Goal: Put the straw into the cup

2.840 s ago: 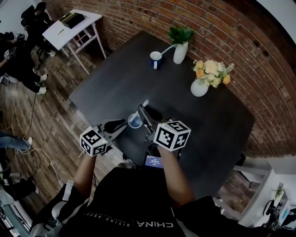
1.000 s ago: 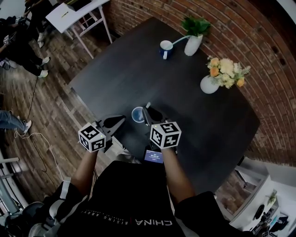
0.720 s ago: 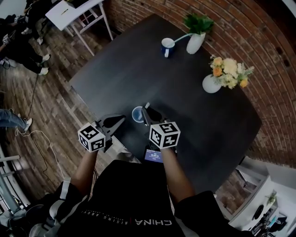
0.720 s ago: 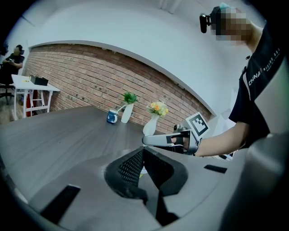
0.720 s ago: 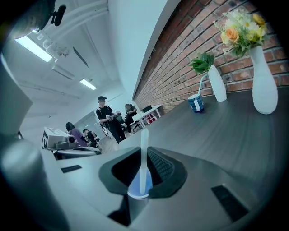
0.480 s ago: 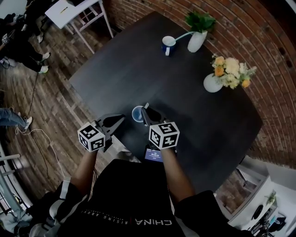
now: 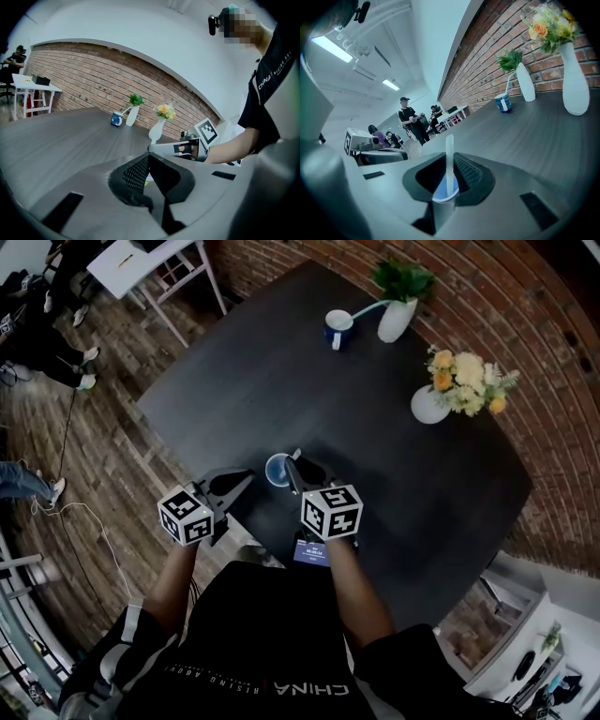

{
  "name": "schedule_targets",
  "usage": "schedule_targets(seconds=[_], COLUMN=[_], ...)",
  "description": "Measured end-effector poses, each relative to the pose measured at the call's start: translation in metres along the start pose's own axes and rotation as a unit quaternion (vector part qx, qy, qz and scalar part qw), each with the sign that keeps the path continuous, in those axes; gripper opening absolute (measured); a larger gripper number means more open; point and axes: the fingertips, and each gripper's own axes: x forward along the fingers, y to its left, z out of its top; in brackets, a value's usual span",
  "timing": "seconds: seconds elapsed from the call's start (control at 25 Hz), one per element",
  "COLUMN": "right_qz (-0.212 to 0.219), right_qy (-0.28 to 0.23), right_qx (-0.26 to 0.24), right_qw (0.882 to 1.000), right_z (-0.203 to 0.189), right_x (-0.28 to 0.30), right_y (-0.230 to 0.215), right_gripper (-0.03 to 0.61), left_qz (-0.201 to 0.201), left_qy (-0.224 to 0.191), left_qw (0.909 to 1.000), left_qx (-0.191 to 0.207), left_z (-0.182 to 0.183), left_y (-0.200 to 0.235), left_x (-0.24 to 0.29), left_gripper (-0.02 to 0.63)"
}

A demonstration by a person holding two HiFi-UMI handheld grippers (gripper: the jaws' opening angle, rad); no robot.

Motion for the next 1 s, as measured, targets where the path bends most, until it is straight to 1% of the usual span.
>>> schedule_targets(seconds=[0.68, 1.0], right_qz=[0.018, 0.014], right_qy=[0.02, 0.033], right_qx=[0.004, 0.018], right_qw=[1.0, 0.999], right_z=[-0.006, -0.01], right_x=[-0.006, -0.011], right_y=[0.011, 0.011], right_gripper=[0.048, 0.049], left_qz=[0.0, 0.001], left_qy=[-0.008, -0.011], left_qw=[1.0, 0.9999], left_qx=[-0.001, 0.0], left_z=[0.001, 0.001], left_y=[-0.004, -0.008], left_x=[-0.005, -0.011], left_gripper=[0.003, 0.003])
